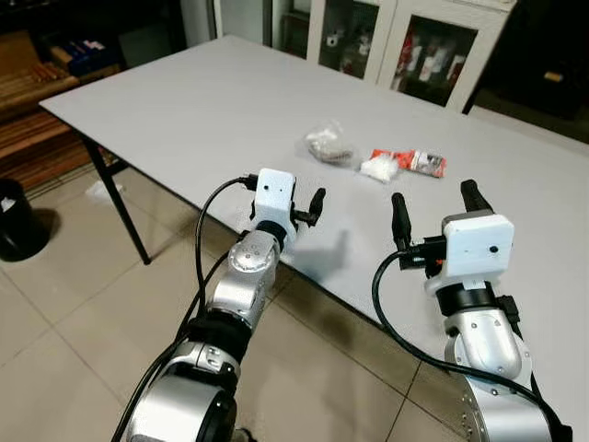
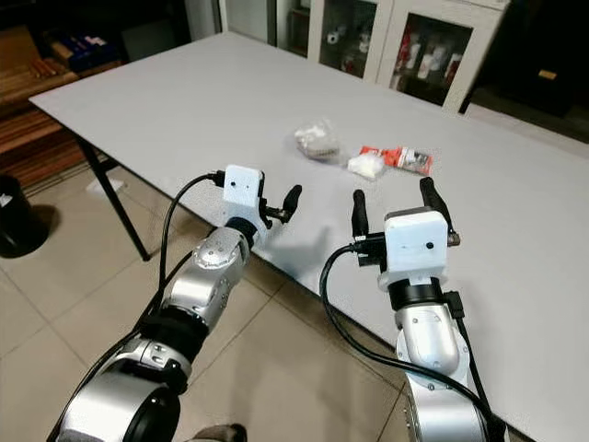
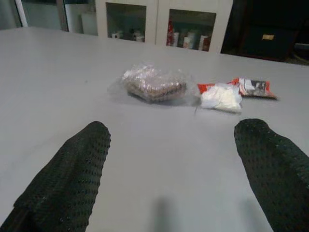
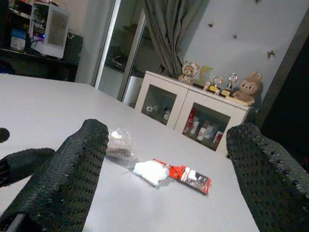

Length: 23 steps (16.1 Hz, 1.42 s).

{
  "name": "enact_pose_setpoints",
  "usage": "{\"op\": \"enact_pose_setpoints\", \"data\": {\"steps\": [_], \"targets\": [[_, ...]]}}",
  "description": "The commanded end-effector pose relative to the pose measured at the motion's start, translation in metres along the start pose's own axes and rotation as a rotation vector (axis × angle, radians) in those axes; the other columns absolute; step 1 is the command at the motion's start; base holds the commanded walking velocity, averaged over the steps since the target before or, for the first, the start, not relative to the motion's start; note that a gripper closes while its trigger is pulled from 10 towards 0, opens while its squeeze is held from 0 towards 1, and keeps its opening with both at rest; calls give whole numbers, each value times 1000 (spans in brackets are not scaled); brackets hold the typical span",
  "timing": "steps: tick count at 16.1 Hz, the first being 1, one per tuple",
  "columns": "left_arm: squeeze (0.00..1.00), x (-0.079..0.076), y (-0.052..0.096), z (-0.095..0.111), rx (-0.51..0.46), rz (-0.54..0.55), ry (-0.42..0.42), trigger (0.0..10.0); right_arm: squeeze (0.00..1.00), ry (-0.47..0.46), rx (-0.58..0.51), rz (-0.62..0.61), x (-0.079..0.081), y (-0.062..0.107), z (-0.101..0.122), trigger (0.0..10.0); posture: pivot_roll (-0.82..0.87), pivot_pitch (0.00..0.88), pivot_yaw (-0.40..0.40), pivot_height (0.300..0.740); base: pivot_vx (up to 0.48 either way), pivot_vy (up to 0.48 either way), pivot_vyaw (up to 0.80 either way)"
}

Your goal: Picking trash to rubbish bin

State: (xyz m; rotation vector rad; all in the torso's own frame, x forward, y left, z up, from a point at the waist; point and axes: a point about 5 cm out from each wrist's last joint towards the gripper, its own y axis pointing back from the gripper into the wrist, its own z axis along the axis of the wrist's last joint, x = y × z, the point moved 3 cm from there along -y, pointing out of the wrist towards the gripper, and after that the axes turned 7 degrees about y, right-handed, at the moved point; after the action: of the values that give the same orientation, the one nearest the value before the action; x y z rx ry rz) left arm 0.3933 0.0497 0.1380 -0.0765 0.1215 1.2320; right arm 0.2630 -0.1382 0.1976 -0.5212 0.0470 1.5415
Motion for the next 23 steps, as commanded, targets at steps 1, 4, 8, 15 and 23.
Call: {"op": "enact_pose_setpoints", "data": {"steps": [1,4,8,15,23], "targets": [[0,-2,-5,11,-30,-13,-1,10000,0,5,1,-3,-2,-1,-1,10000,49,32,-42,740,480,0,0],[0,-2,-4,11,-29,-19,3,10000,0,8,0,-1,-1,0,0,10000,47,35,-42,740,480,0,0],[0,-3,-4,8,-19,-22,-5,10000,0,10,0,2,0,0,0,10000,47,38,-40,740,480,0,0],[0,-3,-4,6,-10,-20,-18,10000,0,9,1,7,1,1,-1,10000,47,40,-36,740,480,0,0],[0,4,1,0,6,5,-33,10000,0,-69,140,-24,-2,16,-36,10000,53,46,-36,740,0,0,0]]}}
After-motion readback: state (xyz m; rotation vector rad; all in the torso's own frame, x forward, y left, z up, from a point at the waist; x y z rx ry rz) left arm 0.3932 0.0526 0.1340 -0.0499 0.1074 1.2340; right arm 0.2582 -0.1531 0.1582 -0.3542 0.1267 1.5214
